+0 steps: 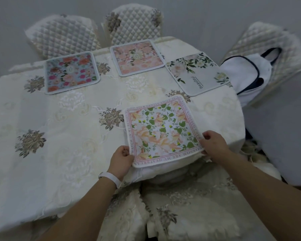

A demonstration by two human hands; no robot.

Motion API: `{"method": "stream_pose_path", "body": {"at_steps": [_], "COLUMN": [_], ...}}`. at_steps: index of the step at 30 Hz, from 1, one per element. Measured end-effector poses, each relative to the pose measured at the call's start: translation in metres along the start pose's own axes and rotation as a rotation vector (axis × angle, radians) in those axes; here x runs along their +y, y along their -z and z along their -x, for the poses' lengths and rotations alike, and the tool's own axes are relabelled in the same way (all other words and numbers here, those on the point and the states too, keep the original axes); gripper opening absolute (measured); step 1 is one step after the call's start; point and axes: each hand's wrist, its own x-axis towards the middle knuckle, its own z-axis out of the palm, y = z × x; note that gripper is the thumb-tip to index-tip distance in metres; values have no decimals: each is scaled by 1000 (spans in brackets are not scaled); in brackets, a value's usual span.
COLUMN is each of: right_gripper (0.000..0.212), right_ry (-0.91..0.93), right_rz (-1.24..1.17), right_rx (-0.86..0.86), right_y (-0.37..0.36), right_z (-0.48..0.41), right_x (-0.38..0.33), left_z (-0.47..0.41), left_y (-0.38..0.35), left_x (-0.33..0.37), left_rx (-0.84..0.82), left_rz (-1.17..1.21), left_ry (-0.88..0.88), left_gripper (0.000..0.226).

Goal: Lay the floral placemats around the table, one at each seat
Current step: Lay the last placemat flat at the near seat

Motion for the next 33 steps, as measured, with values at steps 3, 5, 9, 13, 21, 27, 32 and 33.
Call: {"method": "stream_pose_path", "body": {"at_steps": [3, 5, 9, 13, 21, 27, 32, 33], "right_gripper": [9, 11, 12, 11, 14, 9, 12, 13], "right_ry": [14, 38, 65, 36, 41, 91, 164, 179], "right_rz": [40, 93, 97, 57, 80, 104, 197, 201], "right_rx": [15, 25, 12, -36, -167, -229, -294, -295], "right_y": [15, 24, 33, 34, 27, 29, 30, 29], "right_z": [-3, -10, -30, -52, -83, -90, -90, -91], "right_x": [10, 16, 26, 43, 72, 78, 79, 80], "left_z": [8, 11, 9, 7, 5, 11, 18, 18], "left_y": [-17, -29, -55, -78, -99, -110, -109, -110], "left_x": [5, 7, 7, 5, -11, -18, -23, -25], "left_rx": [-17, -9, 46, 123, 262, 331, 418, 415], "left_rz": [13, 13, -15, -75, -143, -178, -195, -190], "left_ry": [-3, 7, 6, 19, 98, 79, 85, 82], "left_gripper": [18, 19, 19, 18, 16, 18, 21, 23]}}
